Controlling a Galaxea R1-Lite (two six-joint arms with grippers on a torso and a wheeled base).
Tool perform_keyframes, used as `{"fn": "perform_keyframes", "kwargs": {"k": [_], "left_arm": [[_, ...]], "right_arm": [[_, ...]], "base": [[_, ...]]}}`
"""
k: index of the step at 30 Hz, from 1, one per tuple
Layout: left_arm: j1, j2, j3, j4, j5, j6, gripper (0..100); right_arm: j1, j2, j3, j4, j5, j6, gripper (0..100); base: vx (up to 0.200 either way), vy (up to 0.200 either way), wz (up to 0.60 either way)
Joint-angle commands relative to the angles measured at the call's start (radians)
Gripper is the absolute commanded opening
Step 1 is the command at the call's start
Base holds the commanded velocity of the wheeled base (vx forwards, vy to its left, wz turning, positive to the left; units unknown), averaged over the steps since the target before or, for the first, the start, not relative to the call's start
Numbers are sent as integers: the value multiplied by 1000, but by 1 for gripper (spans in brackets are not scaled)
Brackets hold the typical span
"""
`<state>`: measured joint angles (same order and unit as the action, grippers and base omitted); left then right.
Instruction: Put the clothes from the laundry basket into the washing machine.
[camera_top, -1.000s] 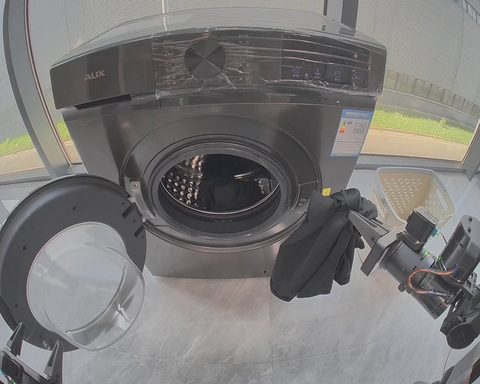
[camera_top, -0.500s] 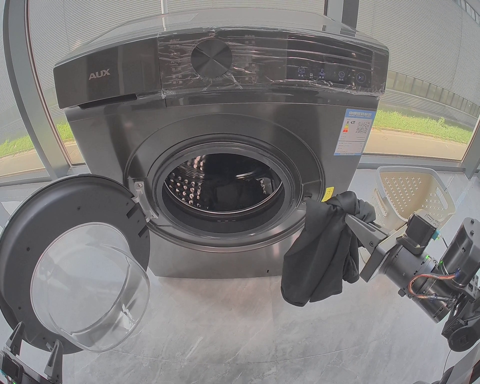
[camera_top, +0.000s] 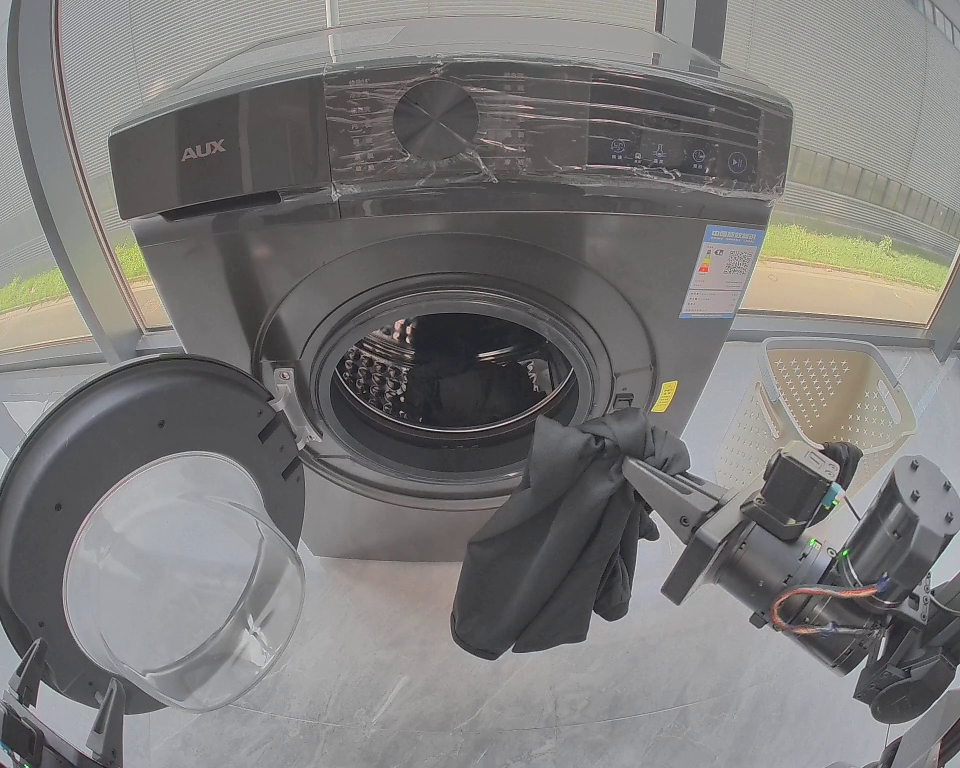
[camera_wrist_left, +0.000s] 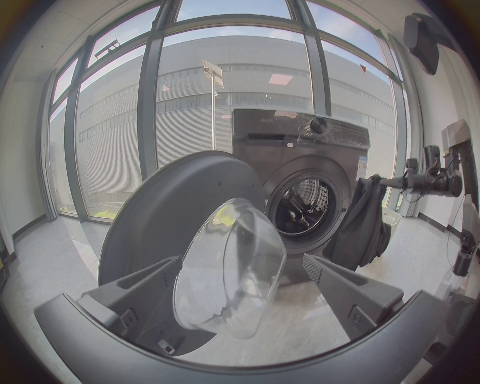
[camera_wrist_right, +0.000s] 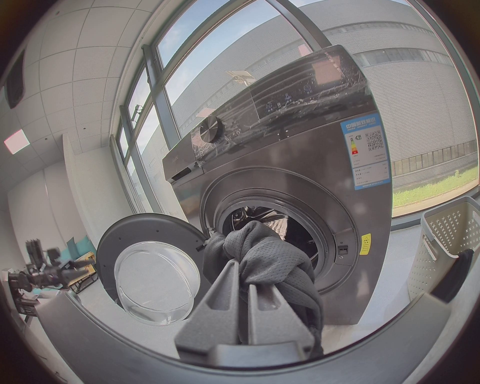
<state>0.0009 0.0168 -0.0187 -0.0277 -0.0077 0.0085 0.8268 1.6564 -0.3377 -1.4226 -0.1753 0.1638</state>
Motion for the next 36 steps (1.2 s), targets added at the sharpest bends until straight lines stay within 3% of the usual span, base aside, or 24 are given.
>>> {"fn": "perform_keyframes", "kwargs": {"k": [1, 2, 4, 5, 6, 7, 9, 12, 13, 15, 17, 20, 26, 31, 36], "left_arm": [[5, -5, -122, -63, -101, -25, 100], [7, 6, -142, -60, -132, -25, 100], [7, 81, -167, -35, -276, -24, 100], [7, 91, -167, -34, -293, -24, 100], [10, 157, -167, -34, -370, -25, 100], [10, 201, -162, -41, -403, -19, 100], [7, 279, -161, -49, -442, -7, 100], [-10, 379, -159, -69, -486, 53, 100], [-13, 400, -161, -77, -497, 61, 100], [-28, 526, -161, -158, -534, 77, 100], [-30, 546, -161, -173, -538, 77, 100], [-102, 741, -161, -302, -551, 76, 100], [-225, 996, -164, -463, -540, 68, 100], [-275, 1140, -173, -551, -538, 68, 100], [-335, 1264, -191, -620, -497, 70, 100]], "right_arm": [[6, 102, -52, -6, -32, 3, 0], [8, 108, -60, -6, -33, 3, 0], [11, 129, -106, 2, -35, 3, 0], [12, 135, -110, 2, -35, 3, 0], [21, 163, -138, -6, -35, 3, 0], [28, 174, -150, -7, -35, 3, 0], [37, 184, -162, -7, -35, 3, 0], [43, 200, -169, -13, -29, 5, 0], [43, 201, -172, -12, -27, 5, 0], [46, 200, -190, -9, -24, 17, 0], [46, 200, -193, -9, -24, 17, 0], [48, 192, -216, 1, 0, 26, 0], [48, 187, -230, -4, 2, 26, 0], [49, 183, -225, -10, 5, 26, 0], [49, 181, -235, -10, 5, 26, 0]], "base": [[0, 0, 0], [0, 0, 0], [0, 0, 0], [0, 0, 0], [0, 0, 0], [0, 0, 0], [0, 0, 0], [0, 0, 0], [0, 0, 0], [0, 0, 0], [0, 0, 0], [0, 0, 0], [0, 0, 0], [0, 0, 0], [0, 0, 0]]}}
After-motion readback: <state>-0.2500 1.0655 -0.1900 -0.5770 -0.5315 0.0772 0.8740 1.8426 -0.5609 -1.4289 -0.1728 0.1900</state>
